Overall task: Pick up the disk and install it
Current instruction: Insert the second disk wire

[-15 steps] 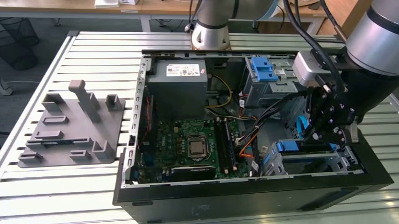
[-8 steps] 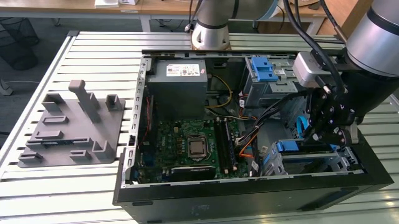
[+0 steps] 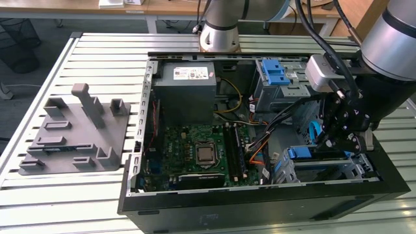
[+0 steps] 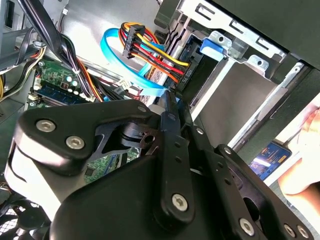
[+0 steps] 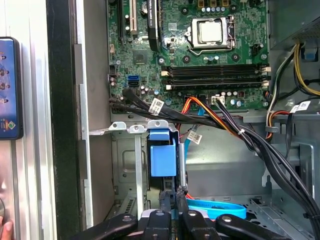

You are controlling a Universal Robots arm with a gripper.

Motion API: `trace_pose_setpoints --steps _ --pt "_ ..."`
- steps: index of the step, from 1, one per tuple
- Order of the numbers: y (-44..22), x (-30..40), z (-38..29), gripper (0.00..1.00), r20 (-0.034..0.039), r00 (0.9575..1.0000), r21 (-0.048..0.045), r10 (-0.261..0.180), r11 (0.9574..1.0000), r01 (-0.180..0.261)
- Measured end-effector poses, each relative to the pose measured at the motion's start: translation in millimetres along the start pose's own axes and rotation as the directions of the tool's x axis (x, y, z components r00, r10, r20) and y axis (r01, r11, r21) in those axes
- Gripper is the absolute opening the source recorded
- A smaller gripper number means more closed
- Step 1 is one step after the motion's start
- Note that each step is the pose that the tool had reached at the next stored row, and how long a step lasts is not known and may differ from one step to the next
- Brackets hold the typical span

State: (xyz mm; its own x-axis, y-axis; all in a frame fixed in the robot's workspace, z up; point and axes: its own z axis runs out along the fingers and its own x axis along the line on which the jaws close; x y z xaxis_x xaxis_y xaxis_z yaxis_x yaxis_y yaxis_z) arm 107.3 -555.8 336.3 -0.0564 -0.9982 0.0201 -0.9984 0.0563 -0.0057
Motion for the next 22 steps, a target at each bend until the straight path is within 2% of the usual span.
trace_pose_setpoints --steps 8,11,12,22 --pt "0.0 0.0 -2.2 0.16 0.0047 1.0000 -0.0003 0.000 1.0000 0.000" --pt "0.0 0.2 -2.1 0.16 0.0164 0.9999 -0.0009 0.000 1.0000 0.000" --pt "0.0 0.2 -2.1 0.16 0.0173 0.9998 -0.0010 0.000 1.0000 0.000" --pt "0.0 0.2 0.2 0.16 0.0175 0.9998 -0.0010 0.000 1.0000 0.000"
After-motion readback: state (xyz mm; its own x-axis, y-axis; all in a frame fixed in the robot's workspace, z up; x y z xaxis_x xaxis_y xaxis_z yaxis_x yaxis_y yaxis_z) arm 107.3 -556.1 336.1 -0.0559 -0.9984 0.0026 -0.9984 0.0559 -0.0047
